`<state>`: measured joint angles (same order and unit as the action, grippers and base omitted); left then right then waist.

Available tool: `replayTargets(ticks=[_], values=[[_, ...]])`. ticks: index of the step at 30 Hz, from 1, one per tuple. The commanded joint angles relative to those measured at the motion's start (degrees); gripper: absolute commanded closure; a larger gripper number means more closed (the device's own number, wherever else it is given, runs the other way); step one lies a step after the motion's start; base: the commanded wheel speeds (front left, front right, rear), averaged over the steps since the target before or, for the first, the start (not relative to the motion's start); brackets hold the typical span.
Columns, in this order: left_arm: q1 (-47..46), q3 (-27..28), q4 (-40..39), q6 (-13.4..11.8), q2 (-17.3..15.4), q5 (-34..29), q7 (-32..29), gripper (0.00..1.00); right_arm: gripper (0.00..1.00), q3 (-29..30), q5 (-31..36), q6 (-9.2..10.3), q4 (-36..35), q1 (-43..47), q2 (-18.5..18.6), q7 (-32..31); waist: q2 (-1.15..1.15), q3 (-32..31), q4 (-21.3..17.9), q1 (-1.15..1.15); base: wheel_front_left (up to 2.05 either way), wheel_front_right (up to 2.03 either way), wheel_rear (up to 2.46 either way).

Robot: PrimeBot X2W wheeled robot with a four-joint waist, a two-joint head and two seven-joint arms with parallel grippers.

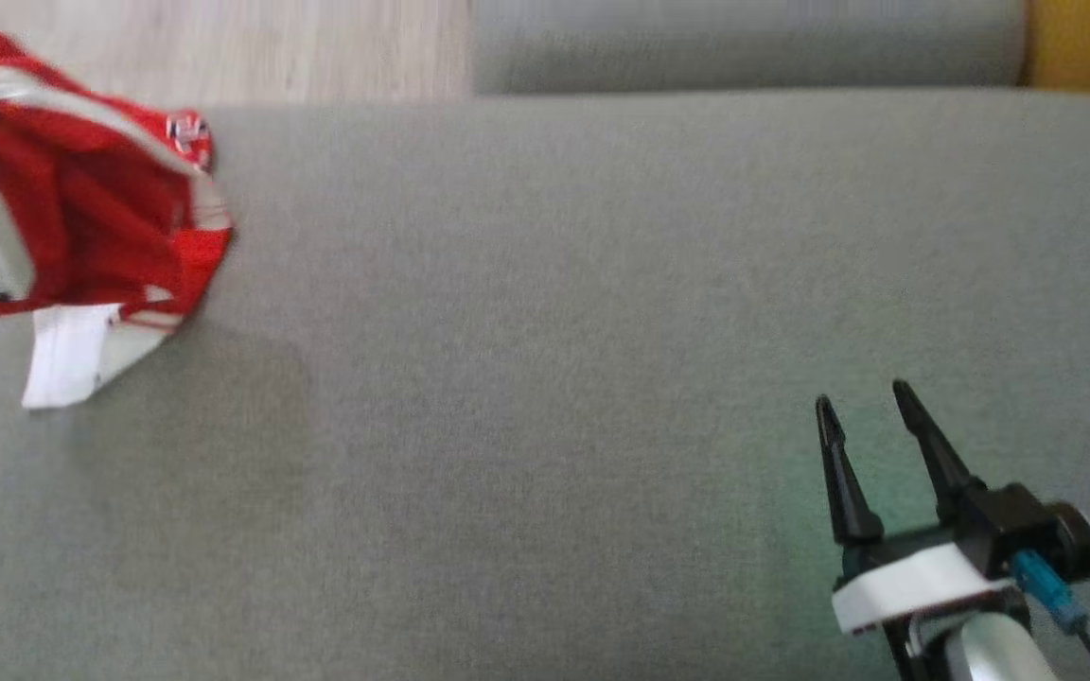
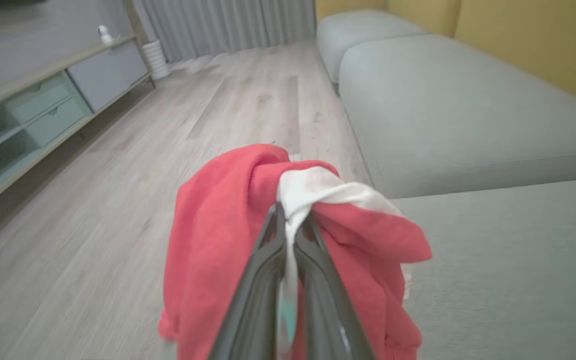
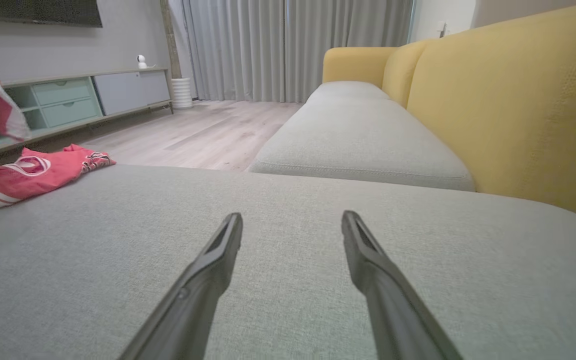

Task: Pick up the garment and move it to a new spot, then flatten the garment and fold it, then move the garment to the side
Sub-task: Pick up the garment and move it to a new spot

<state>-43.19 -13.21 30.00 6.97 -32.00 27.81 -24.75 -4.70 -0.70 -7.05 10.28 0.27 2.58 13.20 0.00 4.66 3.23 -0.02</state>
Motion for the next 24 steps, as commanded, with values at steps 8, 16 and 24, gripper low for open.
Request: replayTargets(ticks=[8,16,24], values=[[-3.86,-4.42,-12.75,0.4,2.92,2.03,-1.48,1.0,0.0,0.27,-1.25,-0.44,-1.02,1.33,0.3,1.33,0.0,-7.63,-5.58,0.02,0.0,0.0,0.0],[-1.17,-8.95,-16.54,-0.32,14.6,5.58,2.19,1.0,0.0,-0.19,-1.98,-0.44,-0.93,0.51,0.3,1.59,0.0,-6.71,-11.18,0.02,0.0,0.0,0.0],[7.05,-13.79,-8.71,-1.39,22.03,4.04,11.03,1.0,0.0,-1.15,-2.39,-0.44,-1.07,-0.02,0.3,1.69,0.0,-3.33,-14.38,0.02,0.0,0.0,0.0]])
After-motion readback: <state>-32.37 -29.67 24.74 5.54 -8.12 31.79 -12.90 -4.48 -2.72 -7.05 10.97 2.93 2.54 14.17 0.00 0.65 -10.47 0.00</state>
